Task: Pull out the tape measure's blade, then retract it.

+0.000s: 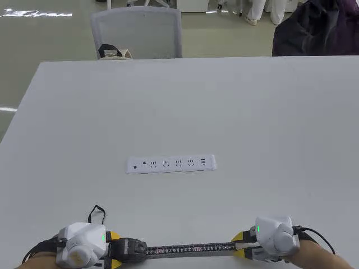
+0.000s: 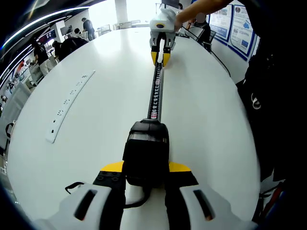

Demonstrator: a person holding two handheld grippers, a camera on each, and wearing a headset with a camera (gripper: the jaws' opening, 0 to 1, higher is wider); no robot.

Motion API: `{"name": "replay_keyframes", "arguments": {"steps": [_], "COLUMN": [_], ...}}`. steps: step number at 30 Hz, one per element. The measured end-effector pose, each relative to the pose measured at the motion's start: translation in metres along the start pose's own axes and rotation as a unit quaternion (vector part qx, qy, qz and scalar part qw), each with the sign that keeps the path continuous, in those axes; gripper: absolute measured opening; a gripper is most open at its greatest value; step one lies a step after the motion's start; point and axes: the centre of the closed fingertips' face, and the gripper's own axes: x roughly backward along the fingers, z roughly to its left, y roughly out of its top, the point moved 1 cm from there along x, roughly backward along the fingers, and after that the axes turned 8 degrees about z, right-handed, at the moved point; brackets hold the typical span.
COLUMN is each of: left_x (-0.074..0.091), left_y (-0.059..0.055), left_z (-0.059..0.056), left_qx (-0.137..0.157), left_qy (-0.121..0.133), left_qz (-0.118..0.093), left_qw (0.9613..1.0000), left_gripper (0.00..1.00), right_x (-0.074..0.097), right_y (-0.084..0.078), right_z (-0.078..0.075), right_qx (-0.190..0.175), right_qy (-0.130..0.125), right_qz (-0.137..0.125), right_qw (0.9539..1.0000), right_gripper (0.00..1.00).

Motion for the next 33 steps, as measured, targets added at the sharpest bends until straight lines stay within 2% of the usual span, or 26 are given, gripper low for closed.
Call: {"name": "replay_keyframes", "arguments": {"steps": [8, 10, 17, 18, 19, 23, 26, 33], "left_x": [-0.0001, 0.0005, -0.0005, -0.0007, -0.0012, -0.002, -0.0048, -0.0073], "left_y": [0.0038, 0.0048, 0.0044, 0.004, 0.0035, 0.0031, 0.0017, -0.0016], "left_z": [-0.0008, -0.0012, -0.0009, -0.0008, -0.0005, -0.0008, -0.0001, 0.0008], "left_qx": [0.004, 0.002, 0.003, 0.004, 0.004, -0.004, -0.023, -0.01], "left_qy": [0.0, 0.001, 0.002, 0.002, 0.002, 0.005, 0.016, 0.017], "left_qz": [0.001, 0.002, 0.003, 0.003, 0.002, 0.003, 0.014, 0.013], "left_qw": [1.0, 1.0, 1.0, 1.0, 1.0, 1.0, 0.9995, 0.9997], "left_gripper": [0.27, 0.27, 0.28, 0.28, 0.28, 0.28, 0.29, 0.32], "right_x": [-0.0042, -0.0064, -0.007, -0.0065, -0.0067, -0.0062, -0.0059, -0.0062], "right_y": [-0.0019, -0.0033, -0.0036, -0.0059, -0.004, -0.0056, -0.0054, -0.0043], "right_z": [-0.0003, 0.0001, 0.0005, -0.0013, -0.0021, -0.0035, -0.0051, -0.0048], "right_qx": [0.009, 0.025, 0.03, 0.025, 0.022, 0.019, 0.02, 0.017], "right_qy": [-0.001, -0.004, -0.003, -0.007, -0.006, -0.011, -0.019, -0.02], "right_qz": [0.011, 0.021, 0.031, 0.041, 0.035, 0.04, 0.042, 0.045], "right_qw": [0.9999, 0.9995, 0.9991, 0.9988, 0.9991, 0.999, 0.9987, 0.9987], "right_gripper": [0.12, 0.13, 0.13, 0.14, 0.14, 0.14, 0.17, 0.27]}}
